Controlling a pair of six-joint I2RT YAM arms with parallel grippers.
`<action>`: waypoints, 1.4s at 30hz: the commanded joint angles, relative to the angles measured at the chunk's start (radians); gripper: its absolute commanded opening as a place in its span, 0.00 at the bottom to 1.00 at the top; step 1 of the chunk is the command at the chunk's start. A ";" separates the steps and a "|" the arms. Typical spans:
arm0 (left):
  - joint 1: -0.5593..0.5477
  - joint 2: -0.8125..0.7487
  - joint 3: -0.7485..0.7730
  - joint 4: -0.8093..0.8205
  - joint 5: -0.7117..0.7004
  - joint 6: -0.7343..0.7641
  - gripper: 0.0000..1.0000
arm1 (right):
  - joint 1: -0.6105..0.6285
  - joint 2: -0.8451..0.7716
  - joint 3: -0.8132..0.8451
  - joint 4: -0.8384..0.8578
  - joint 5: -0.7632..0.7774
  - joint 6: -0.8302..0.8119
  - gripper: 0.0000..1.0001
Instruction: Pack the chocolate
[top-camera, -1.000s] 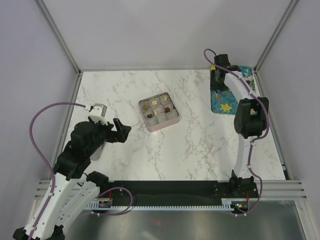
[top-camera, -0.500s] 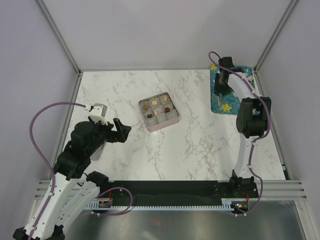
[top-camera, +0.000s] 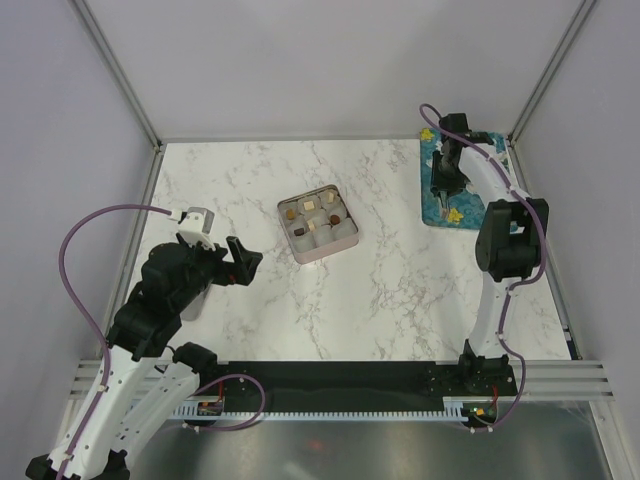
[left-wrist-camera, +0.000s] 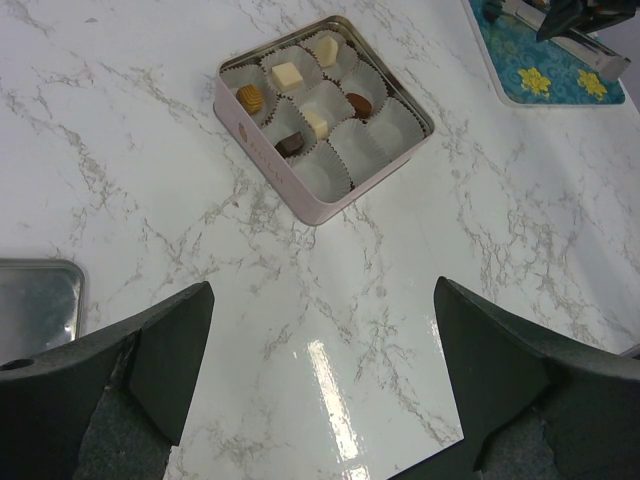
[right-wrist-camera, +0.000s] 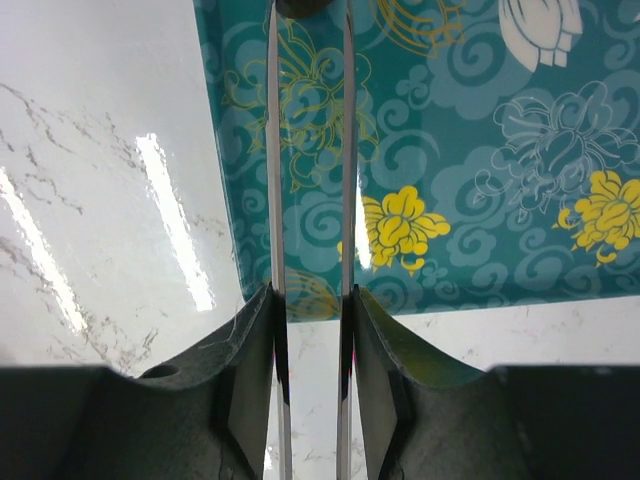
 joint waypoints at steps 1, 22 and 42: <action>-0.003 -0.010 0.007 0.010 0.003 0.022 1.00 | 0.003 -0.108 -0.008 -0.028 -0.009 -0.003 0.41; -0.003 -0.023 0.007 0.012 -0.001 0.021 1.00 | 0.368 -0.338 -0.123 -0.066 -0.058 0.045 0.40; -0.003 -0.022 0.007 0.012 -0.001 0.018 1.00 | 0.636 -0.461 -0.417 0.044 -0.040 0.168 0.39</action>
